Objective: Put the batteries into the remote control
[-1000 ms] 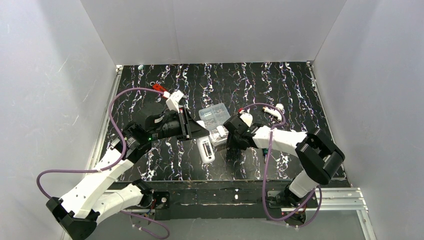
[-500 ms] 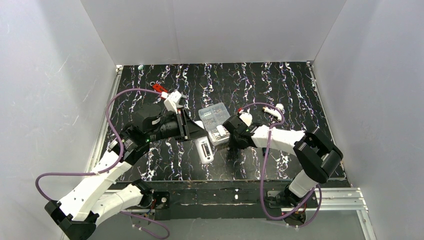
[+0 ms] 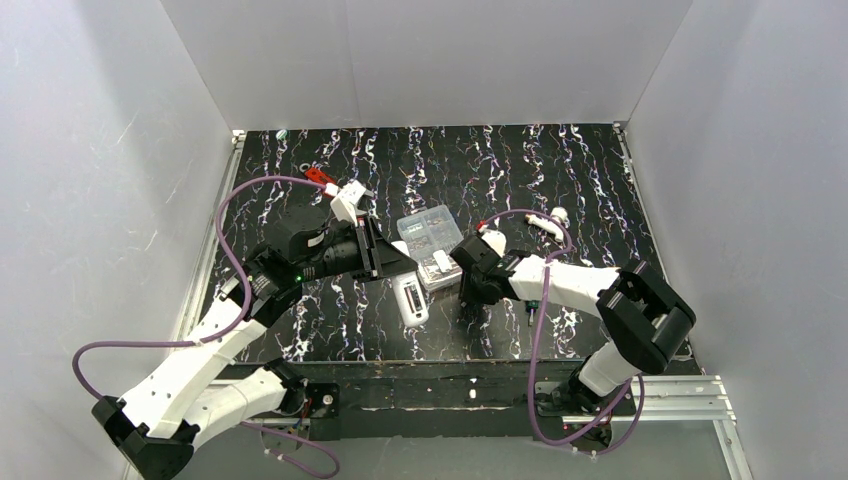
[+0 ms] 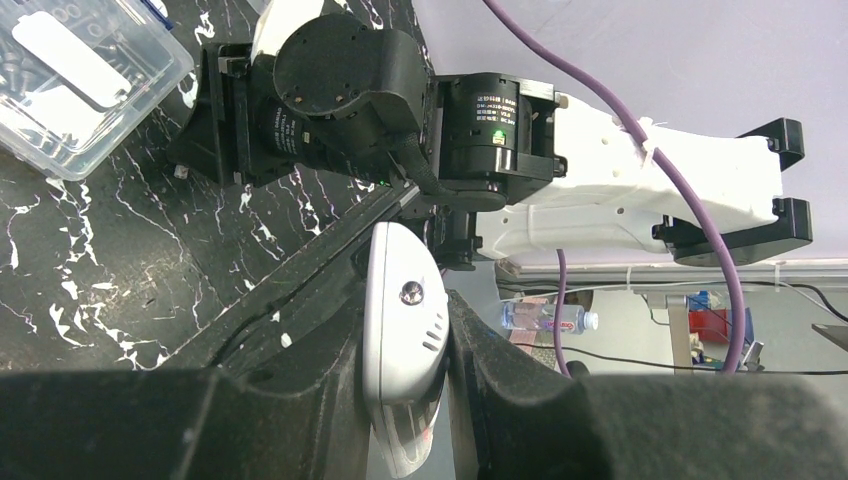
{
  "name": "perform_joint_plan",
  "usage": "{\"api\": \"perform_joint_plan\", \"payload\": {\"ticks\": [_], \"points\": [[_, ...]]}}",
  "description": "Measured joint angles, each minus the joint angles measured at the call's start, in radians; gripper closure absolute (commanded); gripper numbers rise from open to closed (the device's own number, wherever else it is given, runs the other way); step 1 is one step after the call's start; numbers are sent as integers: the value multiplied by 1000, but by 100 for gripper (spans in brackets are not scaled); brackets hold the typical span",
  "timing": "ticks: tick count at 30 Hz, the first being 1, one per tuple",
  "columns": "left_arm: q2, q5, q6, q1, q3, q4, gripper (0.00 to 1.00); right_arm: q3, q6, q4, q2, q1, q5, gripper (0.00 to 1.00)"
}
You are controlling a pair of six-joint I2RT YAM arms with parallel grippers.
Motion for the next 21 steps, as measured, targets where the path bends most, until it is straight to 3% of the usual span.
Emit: {"api": "perform_joint_plan", "payload": {"ticks": [8, 21], "points": [[0, 0, 0, 1, 0, 2, 100, 0, 8, 0, -1, 21, -31, 60], [-6, 0, 0, 1, -21, 8, 100, -4, 27, -8, -1, 34, -52, 76]]}}
